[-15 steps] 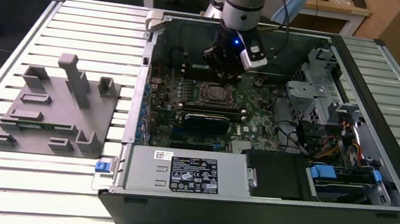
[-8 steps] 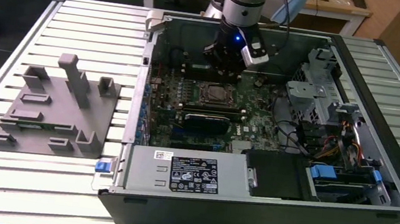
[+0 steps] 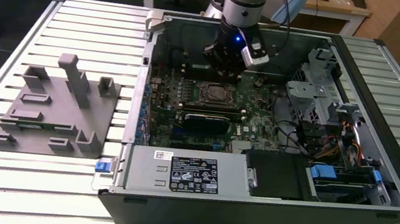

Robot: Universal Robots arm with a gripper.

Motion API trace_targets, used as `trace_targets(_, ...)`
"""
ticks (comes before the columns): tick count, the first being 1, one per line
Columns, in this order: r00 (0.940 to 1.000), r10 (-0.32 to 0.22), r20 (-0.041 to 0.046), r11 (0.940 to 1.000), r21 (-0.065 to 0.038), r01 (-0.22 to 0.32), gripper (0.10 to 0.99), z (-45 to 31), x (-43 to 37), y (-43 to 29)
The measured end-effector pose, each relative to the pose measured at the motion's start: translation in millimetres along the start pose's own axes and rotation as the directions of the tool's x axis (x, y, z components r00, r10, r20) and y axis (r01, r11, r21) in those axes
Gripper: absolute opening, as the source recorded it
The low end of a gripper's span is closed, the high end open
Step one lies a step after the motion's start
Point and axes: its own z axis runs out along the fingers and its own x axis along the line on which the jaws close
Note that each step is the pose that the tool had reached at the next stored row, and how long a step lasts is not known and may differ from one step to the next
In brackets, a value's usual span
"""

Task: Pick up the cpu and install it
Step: 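Install the first cpu locking lever, then install the second cpu locking lever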

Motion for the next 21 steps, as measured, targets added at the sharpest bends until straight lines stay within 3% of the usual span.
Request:
trace_targets(11, 1.0000, 0.000, 0.0000, 1.0000, 0.000, 0.000, 0.106, 0.0, -0.3, -3.2)
trace_targets(21, 1.0000, 0.000, 0.0000, 1.0000, 0.000, 0.000, 0.106, 0.1, -1.0, -10.7)
